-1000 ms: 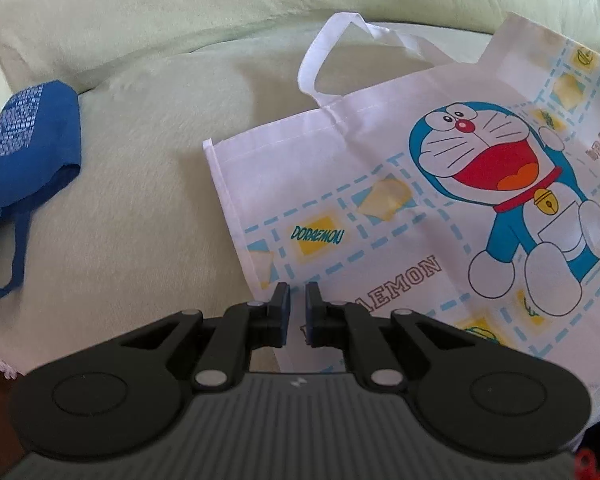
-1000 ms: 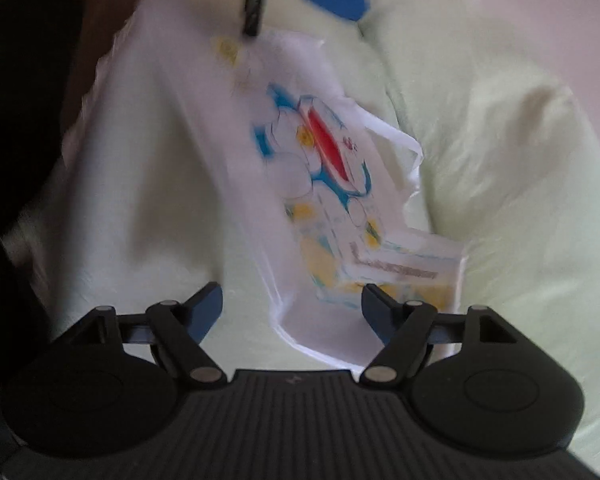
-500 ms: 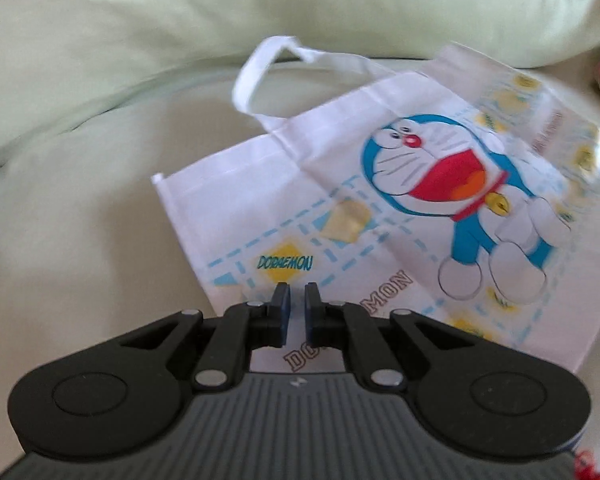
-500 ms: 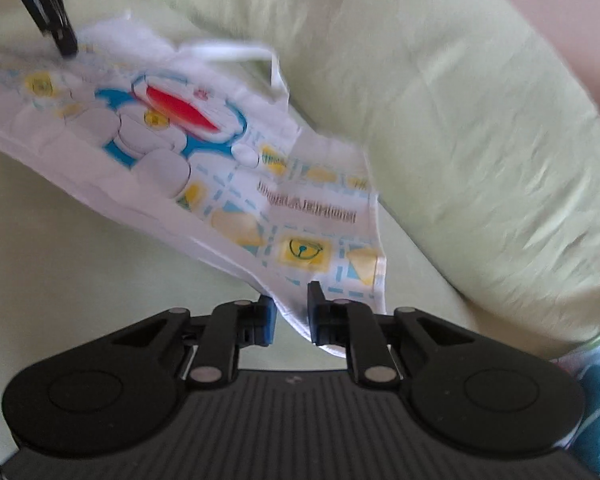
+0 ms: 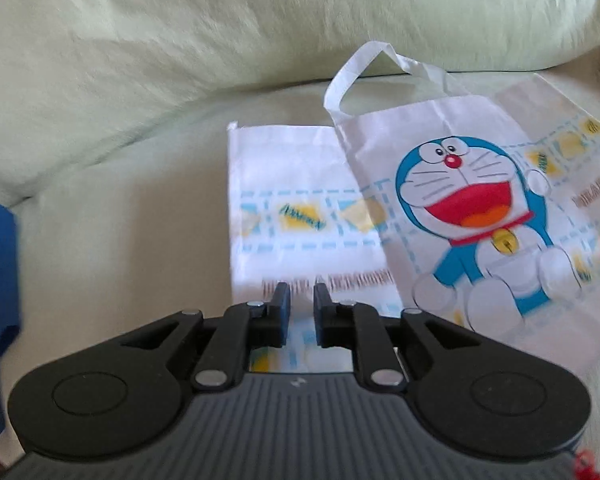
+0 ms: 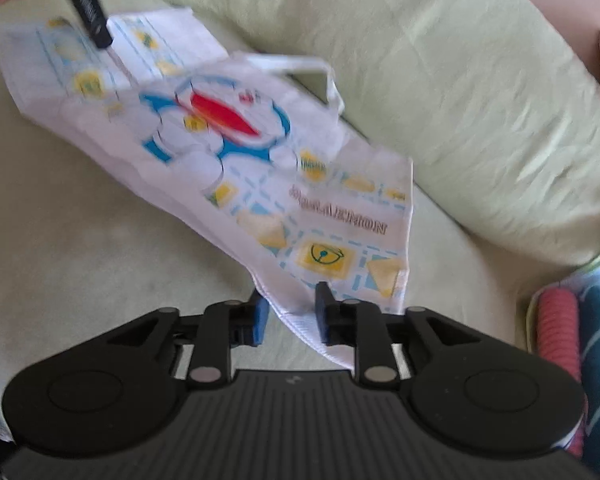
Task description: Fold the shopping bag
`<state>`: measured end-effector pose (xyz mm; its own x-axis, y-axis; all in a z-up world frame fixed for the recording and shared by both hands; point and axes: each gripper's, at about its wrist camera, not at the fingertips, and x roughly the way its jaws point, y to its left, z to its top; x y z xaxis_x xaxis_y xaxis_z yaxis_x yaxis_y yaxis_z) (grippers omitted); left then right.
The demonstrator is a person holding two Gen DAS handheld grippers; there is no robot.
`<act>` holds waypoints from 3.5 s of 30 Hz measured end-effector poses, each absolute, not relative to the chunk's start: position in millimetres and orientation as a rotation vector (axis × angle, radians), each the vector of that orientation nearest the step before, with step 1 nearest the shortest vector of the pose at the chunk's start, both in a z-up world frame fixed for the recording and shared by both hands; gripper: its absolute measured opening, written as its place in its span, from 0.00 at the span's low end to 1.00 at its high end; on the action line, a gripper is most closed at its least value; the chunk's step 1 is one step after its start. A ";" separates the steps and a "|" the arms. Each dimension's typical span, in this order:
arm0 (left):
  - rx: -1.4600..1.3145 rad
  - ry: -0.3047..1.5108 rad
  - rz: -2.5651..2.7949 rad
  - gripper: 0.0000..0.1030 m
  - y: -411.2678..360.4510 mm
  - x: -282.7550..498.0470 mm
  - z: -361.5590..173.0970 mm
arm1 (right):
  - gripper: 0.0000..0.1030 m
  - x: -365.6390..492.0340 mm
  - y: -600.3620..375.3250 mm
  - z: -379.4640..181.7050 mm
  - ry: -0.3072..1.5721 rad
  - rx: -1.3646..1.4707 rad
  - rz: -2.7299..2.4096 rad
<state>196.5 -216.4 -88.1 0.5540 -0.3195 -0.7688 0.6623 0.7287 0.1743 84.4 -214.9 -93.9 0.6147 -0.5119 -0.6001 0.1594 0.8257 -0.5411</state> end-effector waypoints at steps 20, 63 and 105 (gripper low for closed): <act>0.359 0.843 -0.550 0.18 -175.1 105.1 -34.3 | 0.46 10.7 -199.6 -7.0 0.608 0.013 -0.447; 0.358 0.864 -0.466 0.42 -162.8 -9.7 -13.2 | 0.39 -63.7 -212.3 2.3 0.585 0.301 -0.514; 0.239 0.935 -0.369 0.57 -97.9 131.3 -54.2 | 0.59 103.3 -117.0 -60.3 0.664 -0.195 -0.217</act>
<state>131.3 -97.9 -54.2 0.5383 -0.2043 -0.8176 0.4087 0.9117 0.0413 103.3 -117.0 -60.3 0.7667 -0.2601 -0.5869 0.1361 0.9593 -0.2473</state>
